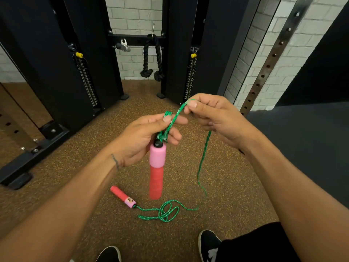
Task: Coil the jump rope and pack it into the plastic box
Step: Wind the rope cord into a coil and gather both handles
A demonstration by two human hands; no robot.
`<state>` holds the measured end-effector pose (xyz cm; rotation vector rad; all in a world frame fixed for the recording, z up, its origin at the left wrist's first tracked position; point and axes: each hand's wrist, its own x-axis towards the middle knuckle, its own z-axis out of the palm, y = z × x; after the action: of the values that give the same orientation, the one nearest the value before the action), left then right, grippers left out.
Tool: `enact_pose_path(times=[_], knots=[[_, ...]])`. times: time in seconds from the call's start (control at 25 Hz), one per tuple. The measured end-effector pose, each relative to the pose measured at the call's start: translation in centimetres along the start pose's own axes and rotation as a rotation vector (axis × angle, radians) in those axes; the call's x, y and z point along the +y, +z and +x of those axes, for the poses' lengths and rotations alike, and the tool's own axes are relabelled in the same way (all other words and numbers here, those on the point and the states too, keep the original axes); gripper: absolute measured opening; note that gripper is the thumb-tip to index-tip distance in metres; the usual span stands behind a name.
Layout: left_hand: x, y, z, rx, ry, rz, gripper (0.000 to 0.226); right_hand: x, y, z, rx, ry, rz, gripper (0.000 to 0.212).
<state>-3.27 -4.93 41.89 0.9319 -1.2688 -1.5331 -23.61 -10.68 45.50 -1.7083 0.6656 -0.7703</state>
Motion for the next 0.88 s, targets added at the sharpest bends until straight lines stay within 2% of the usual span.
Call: enact_pose_path(times=[0.16,0.56,0.64,0.72,0.88], knots=[[0.4,0.0,0.0,-0.04,-0.051,-0.023,0.032,0.3,-0.4,0.1,0.044,0.002,0.004,0.021],[0.9,0.5,-0.1,-0.166,-0.085,0.17,0.039,1.9,-0.3,0.8,0.095,0.031,-0.006,0.023],[0.9,0.7,-0.1,-0.204,-0.063,0.107,0.04,2.4,-0.2,1.1,0.101,0.058,0.008,0.025],[1.0,0.9,-0.2,-0.209,-0.007,-0.036,0.042,3.2,-0.1,1.3,0.065,0.16,-0.064,0.028],[1.4,1.0,-0.2,-0.062,0.075,-0.265,0.039,4.9,1.6,1.2,-0.132,0.324,-0.231,0.028]])
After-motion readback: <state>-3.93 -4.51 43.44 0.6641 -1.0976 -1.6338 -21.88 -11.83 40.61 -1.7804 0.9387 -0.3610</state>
